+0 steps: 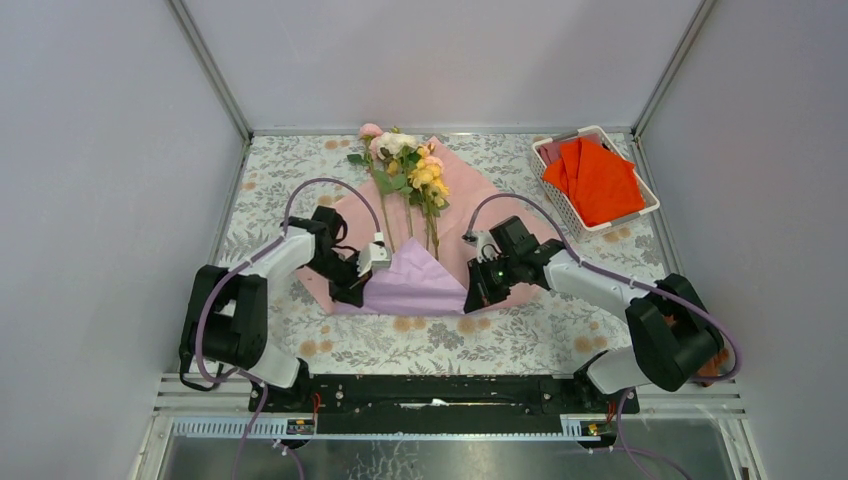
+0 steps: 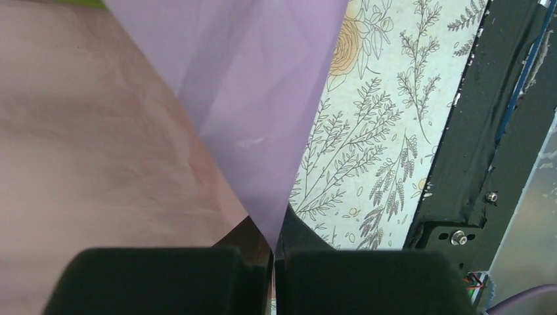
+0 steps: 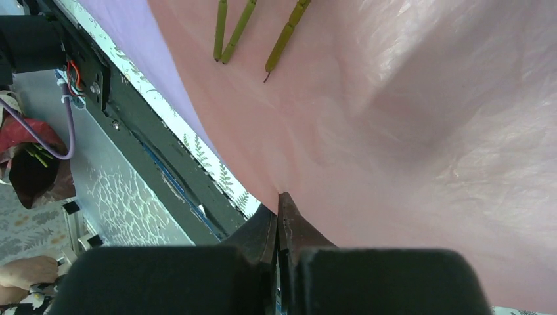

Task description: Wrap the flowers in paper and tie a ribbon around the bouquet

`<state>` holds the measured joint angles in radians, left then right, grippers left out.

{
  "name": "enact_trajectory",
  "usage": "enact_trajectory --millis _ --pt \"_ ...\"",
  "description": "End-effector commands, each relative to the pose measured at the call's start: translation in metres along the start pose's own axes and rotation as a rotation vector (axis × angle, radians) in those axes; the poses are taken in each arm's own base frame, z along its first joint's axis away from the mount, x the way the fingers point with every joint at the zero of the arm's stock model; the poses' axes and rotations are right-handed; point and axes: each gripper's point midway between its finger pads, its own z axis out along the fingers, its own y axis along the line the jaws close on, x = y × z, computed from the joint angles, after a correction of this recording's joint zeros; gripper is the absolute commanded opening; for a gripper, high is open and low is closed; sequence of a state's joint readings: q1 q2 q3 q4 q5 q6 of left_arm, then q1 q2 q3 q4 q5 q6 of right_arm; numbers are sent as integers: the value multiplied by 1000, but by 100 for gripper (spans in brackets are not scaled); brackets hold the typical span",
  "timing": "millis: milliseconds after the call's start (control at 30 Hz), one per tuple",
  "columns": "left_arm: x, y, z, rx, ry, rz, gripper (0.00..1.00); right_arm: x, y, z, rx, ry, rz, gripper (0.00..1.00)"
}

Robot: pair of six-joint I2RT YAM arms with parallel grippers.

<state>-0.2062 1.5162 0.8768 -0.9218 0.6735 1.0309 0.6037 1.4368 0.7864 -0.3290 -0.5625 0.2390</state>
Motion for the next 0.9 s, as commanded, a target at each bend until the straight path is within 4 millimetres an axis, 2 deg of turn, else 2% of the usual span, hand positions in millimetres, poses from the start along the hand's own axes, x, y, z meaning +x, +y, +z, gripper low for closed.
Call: enact_trajectory --millis 0,33,100,133,200,267,367,533,633,767,867 --pt "19 -3 -8 18 77 -15 0 7 -10 -3 32 44 32 0" --pt "15 -4 -6 26 58 -14 0 3 -8 1 12 30 24 0" --pt "7 8 -3 -5 36 -56 26 -3 -7 8 -14 26 18 0" --pt "5 17 -4 -34 39 -82 33 -5 -11 12 1 28 22 0" --pt "3 38 -11 -102 45 -132 44 -11 -25 17 66 34 21 0" --pt "-8 54 -25 -147 3 -160 55 -17 -37 21 122 34 14 0" --pt "-24 61 -37 -170 -53 -219 65 -21 -48 28 161 47 19 0" --pt "-53 54 -60 -218 -123 -215 66 -25 -59 30 220 25 31 2" --pt "-72 33 -67 -242 -129 -119 63 -32 -56 31 206 9 26 3" --pt "-91 -13 -32 -164 -91 52 53 -38 -50 34 174 15 22 4" --pt "-100 -16 -9 -138 -121 105 46 -39 -51 36 174 20 24 4"
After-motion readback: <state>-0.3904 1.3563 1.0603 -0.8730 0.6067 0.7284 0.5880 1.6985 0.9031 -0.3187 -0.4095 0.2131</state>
